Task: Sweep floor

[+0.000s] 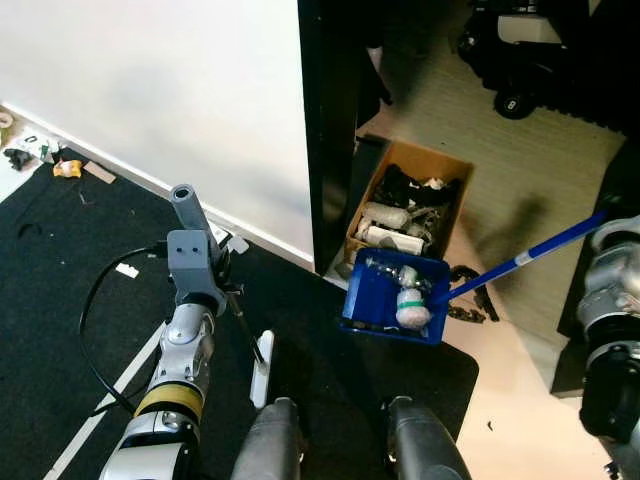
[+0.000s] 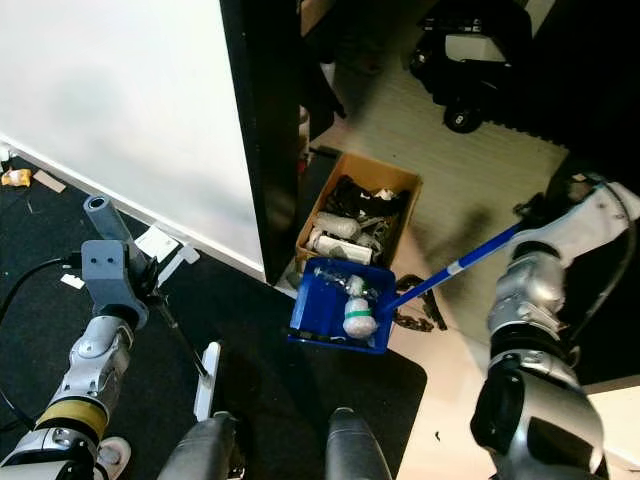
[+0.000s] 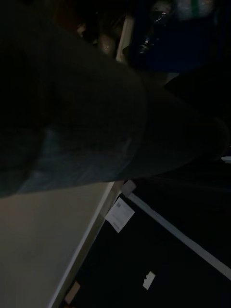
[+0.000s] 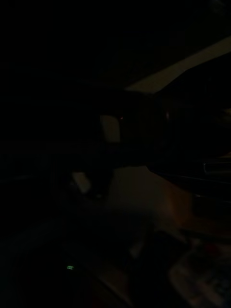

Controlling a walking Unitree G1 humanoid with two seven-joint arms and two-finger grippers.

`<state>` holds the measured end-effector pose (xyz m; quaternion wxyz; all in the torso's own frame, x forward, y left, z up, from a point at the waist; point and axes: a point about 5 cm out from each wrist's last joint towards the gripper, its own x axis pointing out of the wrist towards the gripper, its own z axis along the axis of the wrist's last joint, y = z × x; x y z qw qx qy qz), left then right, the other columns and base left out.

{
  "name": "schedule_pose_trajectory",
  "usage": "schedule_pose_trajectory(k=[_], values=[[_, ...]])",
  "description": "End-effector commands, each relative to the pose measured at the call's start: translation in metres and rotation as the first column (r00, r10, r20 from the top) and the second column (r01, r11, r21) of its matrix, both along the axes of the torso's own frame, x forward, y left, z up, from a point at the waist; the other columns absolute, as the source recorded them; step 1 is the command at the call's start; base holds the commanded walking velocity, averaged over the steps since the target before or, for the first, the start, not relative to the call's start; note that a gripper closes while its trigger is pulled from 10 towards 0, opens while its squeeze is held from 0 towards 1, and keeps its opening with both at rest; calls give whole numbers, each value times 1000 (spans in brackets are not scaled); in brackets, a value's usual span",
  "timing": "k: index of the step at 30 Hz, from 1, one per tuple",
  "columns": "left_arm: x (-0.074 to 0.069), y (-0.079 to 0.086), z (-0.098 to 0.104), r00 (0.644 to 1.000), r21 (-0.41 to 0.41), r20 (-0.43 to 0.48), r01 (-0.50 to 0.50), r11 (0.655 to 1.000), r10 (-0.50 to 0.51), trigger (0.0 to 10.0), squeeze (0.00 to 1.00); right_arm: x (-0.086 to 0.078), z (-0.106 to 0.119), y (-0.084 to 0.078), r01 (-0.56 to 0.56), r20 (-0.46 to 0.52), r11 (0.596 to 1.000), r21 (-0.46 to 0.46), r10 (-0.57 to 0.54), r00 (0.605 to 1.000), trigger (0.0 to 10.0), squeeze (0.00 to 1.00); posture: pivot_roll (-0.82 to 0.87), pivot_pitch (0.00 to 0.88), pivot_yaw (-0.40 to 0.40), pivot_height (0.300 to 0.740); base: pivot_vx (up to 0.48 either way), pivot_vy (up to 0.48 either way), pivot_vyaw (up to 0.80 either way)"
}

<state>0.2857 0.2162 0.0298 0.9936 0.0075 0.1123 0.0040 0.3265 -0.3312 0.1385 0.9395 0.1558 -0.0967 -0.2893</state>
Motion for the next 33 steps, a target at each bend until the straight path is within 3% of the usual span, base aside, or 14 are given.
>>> schedule_pose_trajectory(k=[1, 7, 16, 24, 33], values=[[-2, 0, -3, 1000, 2, -21, 11, 1000, -11, 10000, 0, -1, 16, -10, 59, 86, 998, 27, -61, 994, 10000, 0, 4, 73, 2, 740, 0, 0, 0], [0, -2, 2, 999, 17, 20, 37, 999, -37, 10000, 0, -6, 16, -24, 133, 128, 976, 172, -156, 979, 10000, 0, 8, 73, 2, 740, 0, 0, 0], [1, -1, 6, 998, 11, 34, 49, 999, -50, 10000, 0, -16, 6, -32, 251, 103, 932, 261, -286, 953, 10000, 0, 12, 70, 7, 740, 0, 0, 0], [2, -1, 7, 998, 29, 45, 52, 998, -54, 10000, 0, -15, 2, -24, 266, 93, 935, 235, -294, 951, 10000, 0, 12, 69, 13, 740, 0, 0, 0], [3, 1, 13, 995, 20, 81, 62, 998, -63, 10000, 0, -5, 11, -14, 256, 122, 941, 222, -288, 950, 10000, 0, 13, 63, 16, 740, 46, 0, 0]])
